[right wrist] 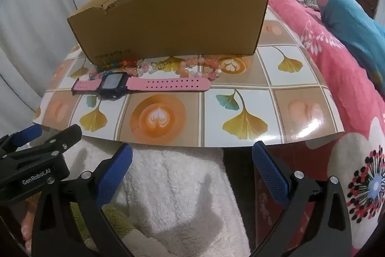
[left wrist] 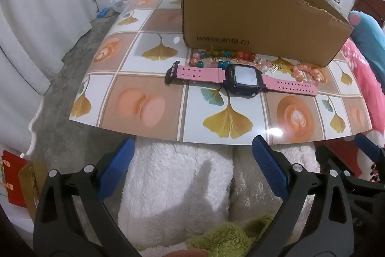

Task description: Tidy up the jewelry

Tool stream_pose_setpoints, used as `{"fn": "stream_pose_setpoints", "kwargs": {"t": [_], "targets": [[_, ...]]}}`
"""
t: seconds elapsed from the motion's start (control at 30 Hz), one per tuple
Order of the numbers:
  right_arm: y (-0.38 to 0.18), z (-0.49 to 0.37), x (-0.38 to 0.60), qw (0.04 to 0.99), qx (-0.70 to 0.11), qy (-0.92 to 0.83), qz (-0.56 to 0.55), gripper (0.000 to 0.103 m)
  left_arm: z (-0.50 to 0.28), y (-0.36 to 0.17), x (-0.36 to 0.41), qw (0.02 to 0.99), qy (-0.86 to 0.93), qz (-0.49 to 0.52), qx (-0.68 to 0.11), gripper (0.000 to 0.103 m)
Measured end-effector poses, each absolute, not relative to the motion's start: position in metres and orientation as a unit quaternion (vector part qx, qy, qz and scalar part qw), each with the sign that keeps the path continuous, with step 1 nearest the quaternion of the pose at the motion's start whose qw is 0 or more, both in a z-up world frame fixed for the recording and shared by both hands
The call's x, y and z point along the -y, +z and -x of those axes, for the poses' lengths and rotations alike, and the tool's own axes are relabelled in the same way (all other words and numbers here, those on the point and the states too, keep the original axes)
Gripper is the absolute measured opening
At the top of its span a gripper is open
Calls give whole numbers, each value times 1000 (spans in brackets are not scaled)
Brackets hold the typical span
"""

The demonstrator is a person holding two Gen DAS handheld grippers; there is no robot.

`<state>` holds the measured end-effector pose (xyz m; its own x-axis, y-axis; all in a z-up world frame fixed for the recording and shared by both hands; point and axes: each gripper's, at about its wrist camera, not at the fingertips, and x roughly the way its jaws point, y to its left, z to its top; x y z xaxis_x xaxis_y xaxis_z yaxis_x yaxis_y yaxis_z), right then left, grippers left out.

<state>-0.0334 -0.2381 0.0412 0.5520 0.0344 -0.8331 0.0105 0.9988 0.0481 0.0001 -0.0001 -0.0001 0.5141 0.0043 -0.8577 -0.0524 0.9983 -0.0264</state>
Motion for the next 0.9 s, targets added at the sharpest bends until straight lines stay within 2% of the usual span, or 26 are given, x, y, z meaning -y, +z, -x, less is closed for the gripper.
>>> {"fn": "stream_pose_setpoints", "kwargs": {"t": [0.9], "targets": [[42, 33, 237, 880, -474, 10, -22, 97, 2, -3, -4, 869, 24, 20, -495, 95]]}}
